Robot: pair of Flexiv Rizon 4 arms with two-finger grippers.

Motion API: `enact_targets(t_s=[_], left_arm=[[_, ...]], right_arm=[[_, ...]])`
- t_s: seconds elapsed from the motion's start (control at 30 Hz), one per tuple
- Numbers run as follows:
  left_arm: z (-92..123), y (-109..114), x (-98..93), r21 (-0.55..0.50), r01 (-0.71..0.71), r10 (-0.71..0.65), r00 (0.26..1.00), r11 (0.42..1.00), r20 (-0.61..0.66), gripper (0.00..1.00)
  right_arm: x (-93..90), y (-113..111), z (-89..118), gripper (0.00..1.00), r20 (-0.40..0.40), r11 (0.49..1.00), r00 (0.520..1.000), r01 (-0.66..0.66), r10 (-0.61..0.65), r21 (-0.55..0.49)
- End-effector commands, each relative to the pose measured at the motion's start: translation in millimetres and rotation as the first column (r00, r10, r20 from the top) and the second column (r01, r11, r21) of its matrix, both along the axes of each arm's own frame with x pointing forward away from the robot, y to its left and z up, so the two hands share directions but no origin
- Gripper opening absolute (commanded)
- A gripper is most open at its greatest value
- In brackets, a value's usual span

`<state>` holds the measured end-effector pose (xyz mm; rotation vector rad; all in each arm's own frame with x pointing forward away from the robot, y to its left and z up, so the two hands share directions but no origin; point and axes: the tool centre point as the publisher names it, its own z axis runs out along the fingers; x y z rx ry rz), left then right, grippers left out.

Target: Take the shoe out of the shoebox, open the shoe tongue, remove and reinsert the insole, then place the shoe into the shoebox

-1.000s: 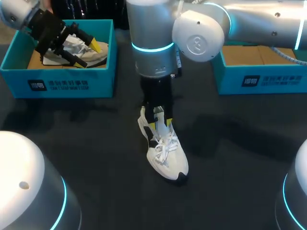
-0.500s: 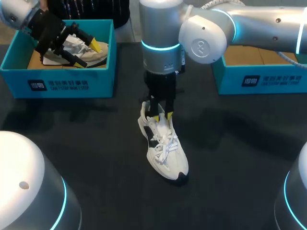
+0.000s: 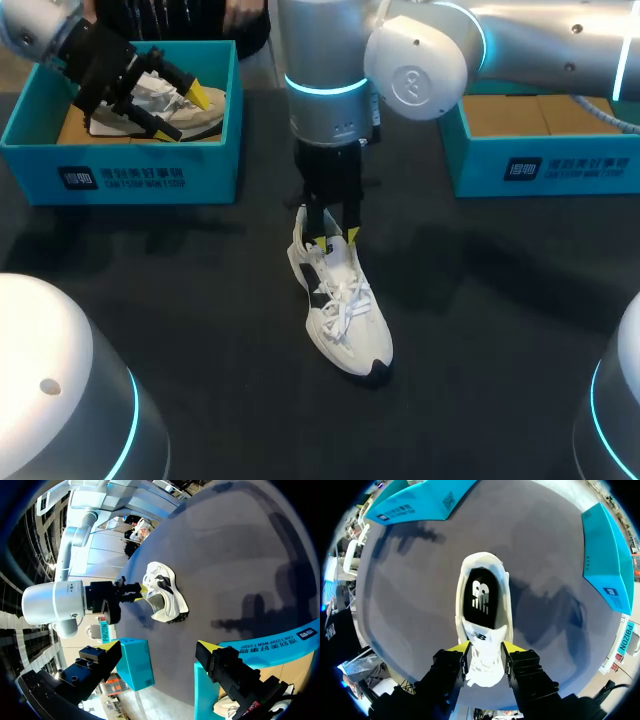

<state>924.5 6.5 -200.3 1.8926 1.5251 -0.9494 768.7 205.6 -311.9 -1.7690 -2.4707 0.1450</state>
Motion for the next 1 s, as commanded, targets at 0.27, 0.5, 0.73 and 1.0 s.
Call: enact_targets(t_s=[0.27, 0.5, 0.73, 1.0], left_arm=[[0, 0, -1.1, 0.002, -0.001, 0.001, 1.000, 1.000, 0.002, 1.00], [0, 0, -1.1, 0.002, -0.001, 0.001, 1.000, 1.000, 0.002, 1.00], [0, 0, -1.1, 0.002, -0.001, 0.001, 1.000, 1.000, 0.002, 1.00], [0, 0, -1.1, 0.002, -0.001, 0.001, 1.000, 1.000, 0.002, 1.00]], right_arm=[[20.9, 6, -33, 0.39, -0.013, 0.998, 0.999, -0.035, 0.036, 0.050], [12.4, 0, 0, 0.43, 0.064, 0.994, 0.993, -0.104, 0.102, 0.019], [20.5, 2, 20, 0.47, 0.264, 0.929, 0.896, -0.371, 0.356, 0.006], [33.0, 1, 31, 0.45, 0.271, 0.756, 0.716, -0.649, 0.644, -0.083]])
